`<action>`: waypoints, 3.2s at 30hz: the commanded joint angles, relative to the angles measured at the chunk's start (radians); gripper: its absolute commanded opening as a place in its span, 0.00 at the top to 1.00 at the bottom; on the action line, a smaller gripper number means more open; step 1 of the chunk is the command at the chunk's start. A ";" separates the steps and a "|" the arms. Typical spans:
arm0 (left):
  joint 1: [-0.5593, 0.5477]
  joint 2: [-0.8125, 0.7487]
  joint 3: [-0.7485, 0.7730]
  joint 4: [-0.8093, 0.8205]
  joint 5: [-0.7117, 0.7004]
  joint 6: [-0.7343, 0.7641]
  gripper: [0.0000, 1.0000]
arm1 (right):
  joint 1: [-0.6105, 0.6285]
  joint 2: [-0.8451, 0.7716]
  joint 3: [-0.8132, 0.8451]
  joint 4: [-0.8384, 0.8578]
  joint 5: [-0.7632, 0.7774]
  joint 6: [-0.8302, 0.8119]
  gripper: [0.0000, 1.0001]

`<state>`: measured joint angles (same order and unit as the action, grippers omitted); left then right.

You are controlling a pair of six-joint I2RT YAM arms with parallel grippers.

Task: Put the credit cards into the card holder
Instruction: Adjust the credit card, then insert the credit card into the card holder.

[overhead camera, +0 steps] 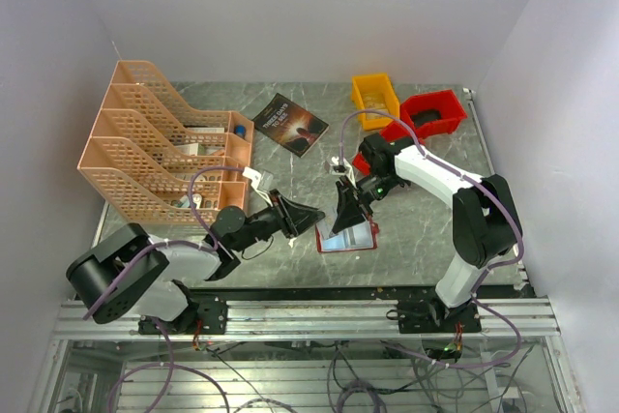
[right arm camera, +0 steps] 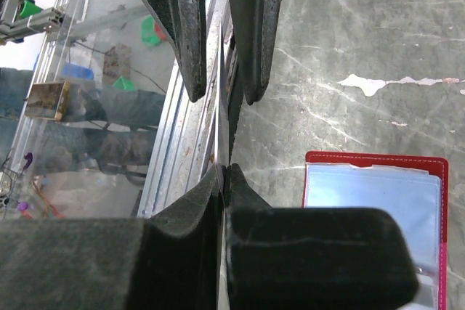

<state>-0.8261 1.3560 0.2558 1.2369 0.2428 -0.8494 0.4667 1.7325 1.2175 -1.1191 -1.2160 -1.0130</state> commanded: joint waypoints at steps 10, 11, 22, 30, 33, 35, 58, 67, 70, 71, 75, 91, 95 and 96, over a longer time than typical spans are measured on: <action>-0.003 0.038 0.033 0.086 0.041 0.006 0.93 | 0.006 0.002 0.015 0.012 0.004 0.000 0.98; -0.003 0.035 0.031 0.082 0.037 0.010 0.93 | 0.005 0.001 0.016 0.016 0.012 0.002 0.96; 0.002 -0.083 0.033 -0.251 0.031 0.066 0.93 | -0.099 -0.258 -0.105 0.260 0.268 0.020 0.65; 0.008 -0.072 0.117 -0.447 0.055 0.043 0.93 | -0.137 -0.473 -0.403 0.198 0.379 -0.627 0.64; 0.009 -0.021 0.143 -0.426 0.071 0.015 0.93 | -0.119 -0.500 -0.462 0.237 0.458 -0.653 0.68; 0.009 0.019 0.151 -0.395 0.073 -0.012 0.93 | -0.114 -0.483 -0.471 0.218 0.479 -0.671 0.78; 0.009 0.393 0.210 -0.090 0.031 -0.158 0.93 | 0.013 -0.307 -0.507 0.321 0.655 -0.560 1.00; 0.010 0.443 0.209 -0.049 0.026 -0.168 0.93 | 0.015 -0.288 -0.505 0.350 0.692 -0.518 1.00; 0.010 0.458 0.203 -0.037 0.018 -0.173 0.93 | 0.015 -0.285 -0.501 0.352 0.694 -0.511 1.00; 0.012 0.462 0.200 -0.033 0.012 -0.175 0.93 | 0.015 -0.285 -0.501 0.352 0.695 -0.510 1.00; 0.018 0.480 0.195 0.004 0.009 -0.188 0.93 | 0.015 -0.284 -0.501 0.352 0.696 -0.507 1.00; 0.025 0.533 0.194 0.057 0.007 -0.224 0.93 | 0.015 -0.272 -0.497 0.354 0.707 -0.496 1.00; 0.027 0.541 0.196 0.062 0.010 -0.227 0.93 | 0.015 -0.273 -0.495 0.353 0.708 -0.495 1.00; 0.026 0.541 0.196 0.062 0.010 -0.227 0.93 | 0.015 -0.272 -0.496 0.352 0.708 -0.495 1.00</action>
<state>-0.8093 1.8816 0.4500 1.1946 0.2634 -1.0637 0.4782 1.4406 0.7216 -0.7784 -0.5350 -1.5093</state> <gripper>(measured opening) 0.072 0.004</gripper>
